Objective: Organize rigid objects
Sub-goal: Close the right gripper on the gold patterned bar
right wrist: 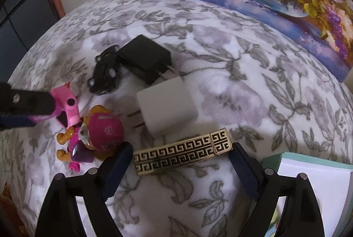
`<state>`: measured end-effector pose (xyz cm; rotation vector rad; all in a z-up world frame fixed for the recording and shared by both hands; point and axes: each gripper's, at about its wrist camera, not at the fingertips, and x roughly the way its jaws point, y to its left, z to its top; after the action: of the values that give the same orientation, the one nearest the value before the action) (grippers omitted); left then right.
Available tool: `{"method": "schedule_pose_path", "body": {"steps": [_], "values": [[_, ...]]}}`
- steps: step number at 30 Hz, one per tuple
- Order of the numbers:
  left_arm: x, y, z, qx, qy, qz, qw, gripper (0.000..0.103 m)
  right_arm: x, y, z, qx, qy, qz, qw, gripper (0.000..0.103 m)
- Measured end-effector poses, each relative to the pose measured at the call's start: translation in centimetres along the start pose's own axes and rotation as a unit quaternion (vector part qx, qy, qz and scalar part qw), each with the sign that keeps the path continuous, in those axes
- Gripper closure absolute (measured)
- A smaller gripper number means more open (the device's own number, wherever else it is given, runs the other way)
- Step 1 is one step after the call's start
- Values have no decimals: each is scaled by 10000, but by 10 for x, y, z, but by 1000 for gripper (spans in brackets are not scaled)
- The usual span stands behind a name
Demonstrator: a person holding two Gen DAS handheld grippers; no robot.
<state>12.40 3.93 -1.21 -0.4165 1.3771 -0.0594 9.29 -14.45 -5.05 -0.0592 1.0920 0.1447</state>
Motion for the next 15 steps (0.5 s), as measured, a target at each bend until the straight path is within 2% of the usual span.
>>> {"method": "schedule_pose_path", "body": {"steps": [6, 10, 15], "values": [[-1, 0, 0, 2, 14, -50, 10000, 21, -6, 0, -7, -118, 17, 257, 9996, 12], [0, 0, 0, 8, 32, -78, 10000, 21, -2, 7, -7, -196, 73, 17, 9998, 12], [1, 1, 0, -20, 54, -90, 9999, 21, 0, 6, -5, -96, 29, -44, 9999, 13]]}}
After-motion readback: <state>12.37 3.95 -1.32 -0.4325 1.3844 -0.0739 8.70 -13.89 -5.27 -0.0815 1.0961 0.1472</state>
